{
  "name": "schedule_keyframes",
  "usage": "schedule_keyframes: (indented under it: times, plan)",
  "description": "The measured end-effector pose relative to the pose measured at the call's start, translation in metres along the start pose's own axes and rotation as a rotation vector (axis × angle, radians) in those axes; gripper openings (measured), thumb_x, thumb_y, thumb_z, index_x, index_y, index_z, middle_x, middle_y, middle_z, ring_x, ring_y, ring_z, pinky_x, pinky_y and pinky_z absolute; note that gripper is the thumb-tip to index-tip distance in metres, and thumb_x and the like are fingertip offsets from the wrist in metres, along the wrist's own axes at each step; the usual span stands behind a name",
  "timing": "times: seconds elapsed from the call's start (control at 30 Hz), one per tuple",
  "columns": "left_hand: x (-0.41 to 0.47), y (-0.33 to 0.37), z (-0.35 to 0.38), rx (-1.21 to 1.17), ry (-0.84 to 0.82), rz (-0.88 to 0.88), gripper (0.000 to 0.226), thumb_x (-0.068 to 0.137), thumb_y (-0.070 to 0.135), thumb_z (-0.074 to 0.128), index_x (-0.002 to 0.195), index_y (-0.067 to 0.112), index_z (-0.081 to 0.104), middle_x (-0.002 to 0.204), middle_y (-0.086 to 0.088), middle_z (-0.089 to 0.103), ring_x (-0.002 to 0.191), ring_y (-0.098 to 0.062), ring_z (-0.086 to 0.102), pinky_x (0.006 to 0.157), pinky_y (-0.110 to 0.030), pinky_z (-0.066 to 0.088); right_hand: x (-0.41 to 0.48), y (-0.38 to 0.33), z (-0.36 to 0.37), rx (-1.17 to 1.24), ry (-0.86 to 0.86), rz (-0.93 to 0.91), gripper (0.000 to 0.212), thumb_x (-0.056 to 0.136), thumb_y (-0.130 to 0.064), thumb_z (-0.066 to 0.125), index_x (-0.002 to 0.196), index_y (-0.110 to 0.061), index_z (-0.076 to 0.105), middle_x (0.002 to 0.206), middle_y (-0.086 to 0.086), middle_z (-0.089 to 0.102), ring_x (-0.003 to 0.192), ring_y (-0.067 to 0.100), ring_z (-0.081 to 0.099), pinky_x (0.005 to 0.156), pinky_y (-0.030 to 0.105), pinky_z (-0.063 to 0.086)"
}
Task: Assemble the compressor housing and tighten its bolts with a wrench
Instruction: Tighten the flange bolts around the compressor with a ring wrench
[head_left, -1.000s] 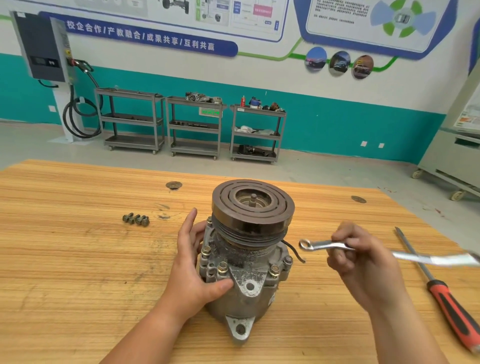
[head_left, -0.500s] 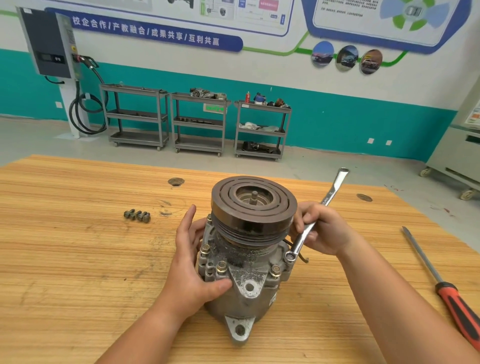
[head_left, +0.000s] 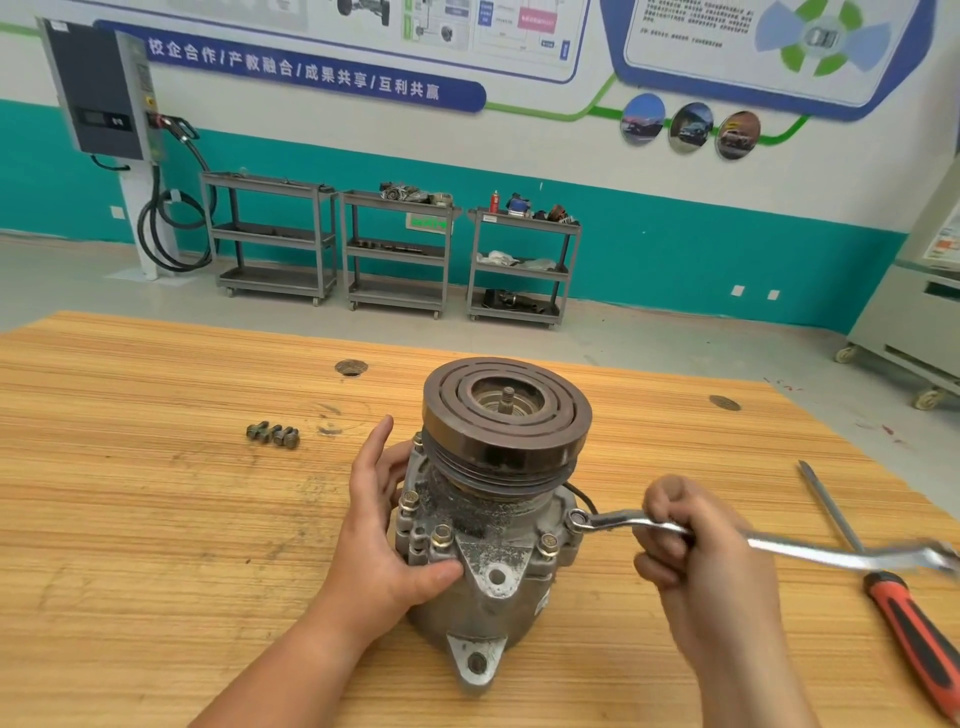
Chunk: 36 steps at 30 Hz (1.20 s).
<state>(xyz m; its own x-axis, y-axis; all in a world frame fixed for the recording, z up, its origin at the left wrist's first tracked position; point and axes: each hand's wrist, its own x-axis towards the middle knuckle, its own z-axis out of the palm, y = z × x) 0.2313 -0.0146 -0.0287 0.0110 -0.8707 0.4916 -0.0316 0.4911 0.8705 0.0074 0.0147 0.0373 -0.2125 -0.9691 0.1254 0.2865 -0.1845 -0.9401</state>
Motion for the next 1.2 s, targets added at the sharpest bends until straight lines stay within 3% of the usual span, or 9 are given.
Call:
schedule_keyframes:
  times: [0.13, 0.23, 0.33, 0.53, 0.6, 0.7, 0.87, 1.03, 1.2]
  plan:
    - [0.001, 0.001, 0.0, 0.004, -0.007, 0.008, 0.119, 0.039, 0.082, 0.074, 0.14, 0.055, 0.017, 0.133, 0.014, 0.047, 0.126, -0.008, 0.048, 0.099, -0.026, 0.042, -0.047, 0.02, 0.031, -0.105, 0.251, -0.241, 0.026, 0.067, -0.016, 0.04, 0.052, -0.023, 0.06, 0.042, -0.001, 0.046, 0.039, 0.001, 0.038, 0.038, 0.01, 0.028]
    - [0.0, 0.002, 0.0, 0.005, -0.006, 0.01, 0.12, 0.039, 0.082, 0.074, 0.141, 0.052, 0.018, 0.133, 0.01, 0.047, 0.126, -0.009, 0.049, 0.1, -0.028, 0.042, -0.064, 0.035, 0.045, -0.152, 0.269, -0.308, 0.025, 0.07, -0.021, 0.045, 0.063, -0.031, 0.067, 0.054, 0.002, 0.06, 0.048, 0.002, 0.049, 0.045, 0.01, 0.034]
    - [0.0, 0.001, -0.001, 0.006, -0.01, 0.009, 0.125, 0.039, 0.082, 0.074, 0.143, 0.044, 0.018, 0.132, 0.011, 0.047, 0.125, -0.009, 0.05, 0.099, -0.027, 0.043, -0.061, 0.03, 0.036, 0.021, 0.248, -0.306, 0.013, 0.064, -0.008, 0.066, 0.063, -0.02, 0.072, 0.054, 0.008, 0.062, 0.047, 0.003, 0.049, 0.041, 0.011, 0.034]
    - [0.001, 0.001, -0.001, 0.011, -0.018, 0.01, 0.126, 0.04, 0.083, 0.073, 0.144, 0.04, 0.017, 0.127, 0.019, 0.049, 0.123, -0.006, 0.05, 0.096, -0.016, 0.044, -0.006, -0.001, -0.012, 0.129, -0.144, -0.012, 0.02, 0.066, -0.011, 0.052, 0.061, -0.013, 0.071, 0.049, 0.005, 0.052, 0.043, 0.007, 0.047, 0.037, 0.014, 0.034]
    - [0.002, 0.001, -0.001, 0.011, -0.019, 0.015, 0.126, 0.04, 0.083, 0.073, 0.144, 0.039, 0.017, 0.128, 0.017, 0.048, 0.124, -0.006, 0.05, 0.096, -0.016, 0.043, 0.021, -0.008, -0.017, 0.105, -0.294, 0.083, 0.009, 0.059, -0.019, 0.061, 0.056, -0.012, 0.066, 0.045, 0.004, 0.046, 0.04, 0.008, 0.04, 0.036, 0.015, 0.03]
    - [0.002, 0.0, -0.001, 0.015, -0.015, 0.018, 0.127, 0.041, 0.083, 0.073, 0.145, 0.038, 0.017, 0.132, 0.007, 0.047, 0.125, -0.008, 0.049, 0.097, -0.016, 0.042, 0.056, -0.01, -0.017, 0.064, -0.563, 0.217, 0.028, 0.042, -0.027, 0.08, 0.055, -0.01, 0.062, 0.044, 0.004, 0.044, 0.041, 0.009, 0.033, 0.037, 0.016, 0.028]
    - [0.003, -0.003, -0.001, 0.034, -0.018, 0.032, 0.126, 0.042, 0.085, 0.071, 0.146, 0.042, 0.014, 0.136, -0.002, 0.044, 0.127, -0.011, 0.047, 0.099, -0.017, 0.041, 0.095, -0.009, 0.0, -0.001, -0.97, 0.375, 0.014, 0.064, -0.026, 0.073, 0.064, -0.014, 0.066, 0.051, -0.003, 0.052, 0.046, 0.005, 0.042, 0.041, 0.014, 0.026]
    - [0.004, -0.005, -0.001, 0.034, -0.014, 0.052, 0.122, 0.043, 0.084, 0.071, 0.145, 0.046, 0.016, 0.136, -0.007, 0.042, 0.126, -0.013, 0.048, 0.097, -0.017, 0.041, 0.11, -0.008, 0.009, -0.071, -1.113, 0.437, 0.012, 0.067, -0.029, 0.072, 0.065, -0.017, 0.068, 0.052, -0.008, 0.051, 0.045, 0.001, 0.041, 0.043, 0.013, 0.026]
    - [0.004, -0.005, -0.002, 0.045, -0.008, 0.053, 0.121, 0.043, 0.084, 0.071, 0.144, 0.048, 0.016, 0.135, 0.0, 0.044, 0.126, -0.01, 0.048, 0.098, -0.015, 0.041, 0.107, 0.0, -0.005, 0.057, -1.086, 0.451, 0.011, 0.072, -0.025, 0.071, 0.068, -0.016, 0.067, 0.056, -0.01, 0.049, 0.051, 0.008, 0.026, 0.044, 0.012, 0.026]
